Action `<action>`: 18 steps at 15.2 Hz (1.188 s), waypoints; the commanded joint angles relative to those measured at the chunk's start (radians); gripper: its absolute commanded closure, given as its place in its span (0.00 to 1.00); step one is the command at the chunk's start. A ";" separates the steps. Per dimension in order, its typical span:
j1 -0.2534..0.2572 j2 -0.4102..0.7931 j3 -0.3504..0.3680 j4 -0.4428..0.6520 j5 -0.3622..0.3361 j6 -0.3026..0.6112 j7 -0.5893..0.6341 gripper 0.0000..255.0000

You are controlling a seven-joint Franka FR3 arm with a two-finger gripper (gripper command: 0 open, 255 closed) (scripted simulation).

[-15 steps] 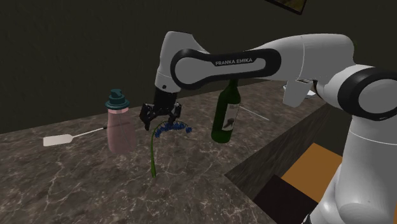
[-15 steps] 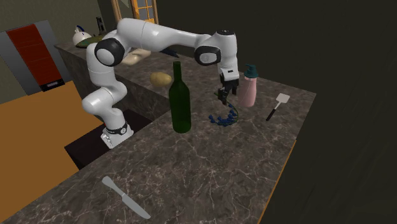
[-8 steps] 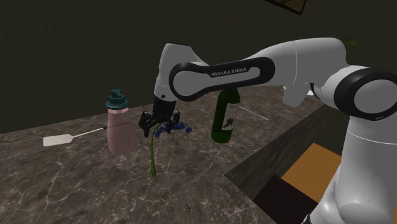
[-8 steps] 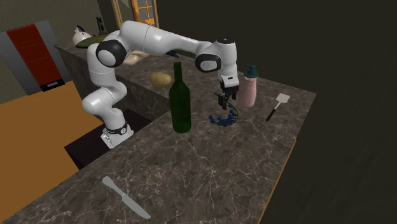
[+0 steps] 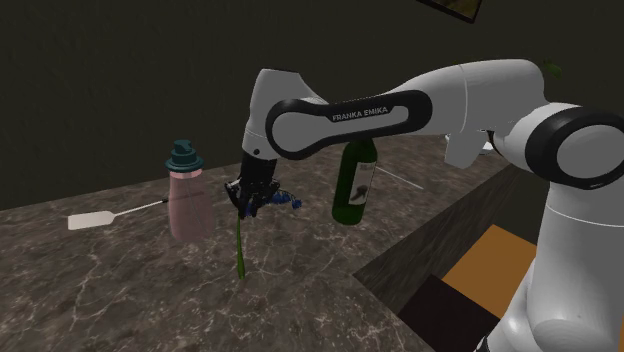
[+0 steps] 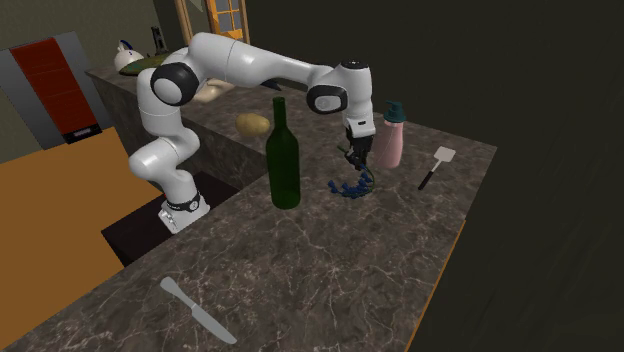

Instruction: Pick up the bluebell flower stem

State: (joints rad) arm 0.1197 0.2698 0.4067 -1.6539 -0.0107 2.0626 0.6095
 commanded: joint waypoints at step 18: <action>0.008 -0.006 0.005 0.194 0.000 -0.199 0.011 1.00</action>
State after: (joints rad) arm 0.1255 0.2606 0.4111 -1.4728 -0.0089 1.8732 0.6182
